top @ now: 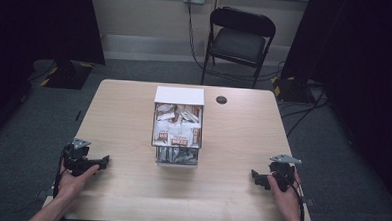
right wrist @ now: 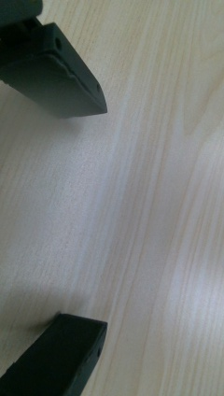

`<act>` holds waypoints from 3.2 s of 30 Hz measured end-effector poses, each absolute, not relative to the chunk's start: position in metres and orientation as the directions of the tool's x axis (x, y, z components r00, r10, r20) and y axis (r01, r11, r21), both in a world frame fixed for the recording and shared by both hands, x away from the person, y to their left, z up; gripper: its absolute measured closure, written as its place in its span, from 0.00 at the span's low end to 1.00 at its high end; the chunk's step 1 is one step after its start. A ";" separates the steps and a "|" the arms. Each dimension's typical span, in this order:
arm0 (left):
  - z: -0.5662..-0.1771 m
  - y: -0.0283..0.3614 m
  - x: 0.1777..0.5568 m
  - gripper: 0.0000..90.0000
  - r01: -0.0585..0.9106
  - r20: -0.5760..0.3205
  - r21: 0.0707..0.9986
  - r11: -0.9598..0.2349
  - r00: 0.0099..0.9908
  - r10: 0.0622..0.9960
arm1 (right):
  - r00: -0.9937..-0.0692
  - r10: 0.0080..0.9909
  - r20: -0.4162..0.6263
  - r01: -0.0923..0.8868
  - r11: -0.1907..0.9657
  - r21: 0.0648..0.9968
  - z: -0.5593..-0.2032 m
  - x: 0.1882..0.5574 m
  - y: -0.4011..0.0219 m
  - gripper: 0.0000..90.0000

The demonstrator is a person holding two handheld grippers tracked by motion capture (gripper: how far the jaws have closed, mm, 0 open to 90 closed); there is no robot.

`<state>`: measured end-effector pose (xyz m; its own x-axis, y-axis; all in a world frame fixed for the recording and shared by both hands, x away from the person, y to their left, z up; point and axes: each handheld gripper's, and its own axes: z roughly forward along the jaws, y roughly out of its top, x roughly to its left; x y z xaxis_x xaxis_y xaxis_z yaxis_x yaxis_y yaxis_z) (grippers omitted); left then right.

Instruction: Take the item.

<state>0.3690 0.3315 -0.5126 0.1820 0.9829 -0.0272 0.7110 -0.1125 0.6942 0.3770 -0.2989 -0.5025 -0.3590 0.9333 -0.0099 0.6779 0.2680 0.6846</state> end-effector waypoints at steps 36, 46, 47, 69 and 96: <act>-0.490 0.323 0.365 0.28 0.691 -0.088 0.709 -0.141 0.284 0.955 | -0.358 0.934 -0.010 0.678 0.267 0.684 -0.502 0.377 -0.299 0.00; -0.477 0.319 0.363 0.36 0.695 -0.147 0.707 -0.128 0.321 0.935 | -0.358 0.934 -0.010 0.678 0.267 0.685 -0.502 0.377 -0.299 0.00; -0.477 0.318 0.363 0.36 0.691 -0.145 0.711 -0.132 0.328 0.934 | -0.358 0.934 -0.010 0.678 0.267 0.684 -0.502 0.377 -0.299 0.00; -0.442 0.290 0.346 0.47 0.589 -0.167 0.778 -0.221 0.531 0.831 | -0.358 0.934 -0.010 0.678 0.267 0.684 -0.502 0.377 -0.299 0.00; -0.386 0.263 0.348 0.46 0.451 -0.168 0.864 -0.222 0.676 0.717 | -0.358 0.934 -0.010 0.678 0.267 0.685 -0.502 0.377 -0.299 0.00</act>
<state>0.3475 0.2629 -0.3860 0.6763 0.7172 -0.1682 0.4509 -0.2224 0.8644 0.3770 -0.2989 -0.5024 -0.3582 0.9336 -0.0098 0.6781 0.2674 0.6846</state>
